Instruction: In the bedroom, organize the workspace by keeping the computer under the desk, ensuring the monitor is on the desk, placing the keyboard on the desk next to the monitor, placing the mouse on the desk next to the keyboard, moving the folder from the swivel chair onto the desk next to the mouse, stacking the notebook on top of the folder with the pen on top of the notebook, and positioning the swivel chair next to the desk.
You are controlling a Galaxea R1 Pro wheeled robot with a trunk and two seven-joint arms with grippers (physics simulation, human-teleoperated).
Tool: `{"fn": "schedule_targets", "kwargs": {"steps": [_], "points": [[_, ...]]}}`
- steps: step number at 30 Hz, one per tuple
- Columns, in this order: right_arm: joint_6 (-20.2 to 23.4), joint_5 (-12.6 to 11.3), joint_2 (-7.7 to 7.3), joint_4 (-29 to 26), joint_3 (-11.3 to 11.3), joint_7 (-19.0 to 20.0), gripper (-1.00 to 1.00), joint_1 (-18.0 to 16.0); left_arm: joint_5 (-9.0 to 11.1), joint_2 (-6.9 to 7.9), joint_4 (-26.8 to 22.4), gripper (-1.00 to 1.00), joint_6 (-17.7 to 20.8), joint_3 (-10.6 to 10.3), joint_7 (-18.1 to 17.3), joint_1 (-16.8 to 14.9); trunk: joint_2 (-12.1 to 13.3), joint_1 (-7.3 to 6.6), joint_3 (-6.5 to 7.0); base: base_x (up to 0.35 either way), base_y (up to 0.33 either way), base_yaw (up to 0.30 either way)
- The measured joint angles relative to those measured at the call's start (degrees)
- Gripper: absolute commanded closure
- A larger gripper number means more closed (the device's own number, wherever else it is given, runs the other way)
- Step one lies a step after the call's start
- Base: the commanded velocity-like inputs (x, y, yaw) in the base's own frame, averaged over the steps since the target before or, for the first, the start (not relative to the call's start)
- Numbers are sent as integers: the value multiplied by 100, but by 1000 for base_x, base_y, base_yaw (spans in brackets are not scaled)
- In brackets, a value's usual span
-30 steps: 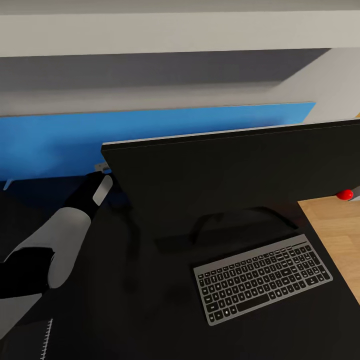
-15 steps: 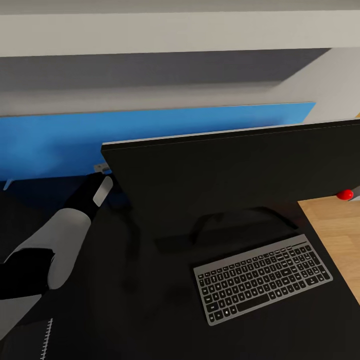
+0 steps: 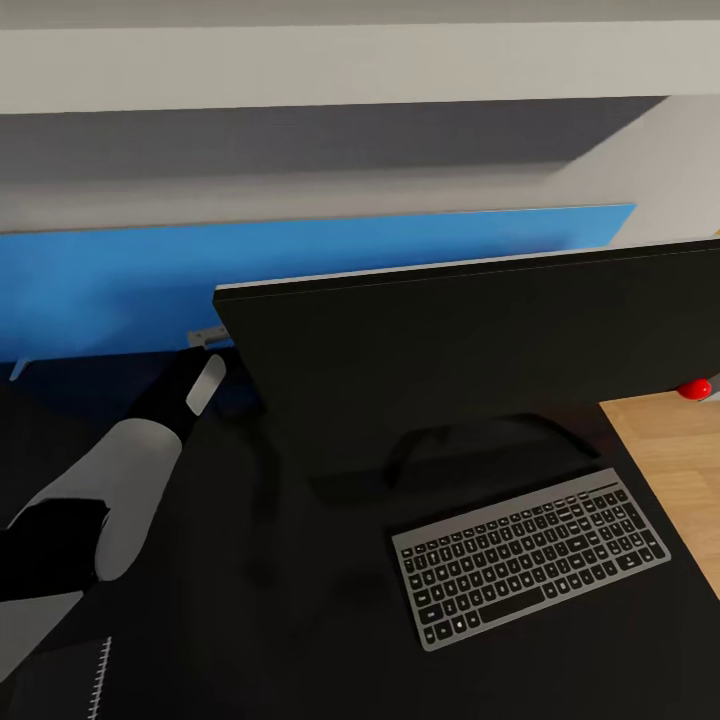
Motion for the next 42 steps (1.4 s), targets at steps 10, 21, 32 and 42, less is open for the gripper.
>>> {"fn": "schedule_targets", "kwargs": {"steps": [10, 21, 32, 42], "points": [[-4, -1, 1, 1, 1, 0, -100, 0, -1, -2, -3, -100, -1, 0, 2, 13, 0, 0, 0, 5, 42, 0], [-168, -22, 17, -33, -9, 29, -100, -33, -18, -30, 29, -100, -34, 29, -46, -14, 0, 0, 0, 2, 10, 0], [-316, -23, 12, -81, -13, 13, -100, -298, 6, -60, 384, -100, -392, 96, -200, -233, 0, 0, 0, 0, 0, 0], [-316, -23, 12, -81, -13, 13, -100, -298, 10, -60, 475, -100, -631, 96, -198, -233, 0, 0, 0, 0, 0, 0]]}}
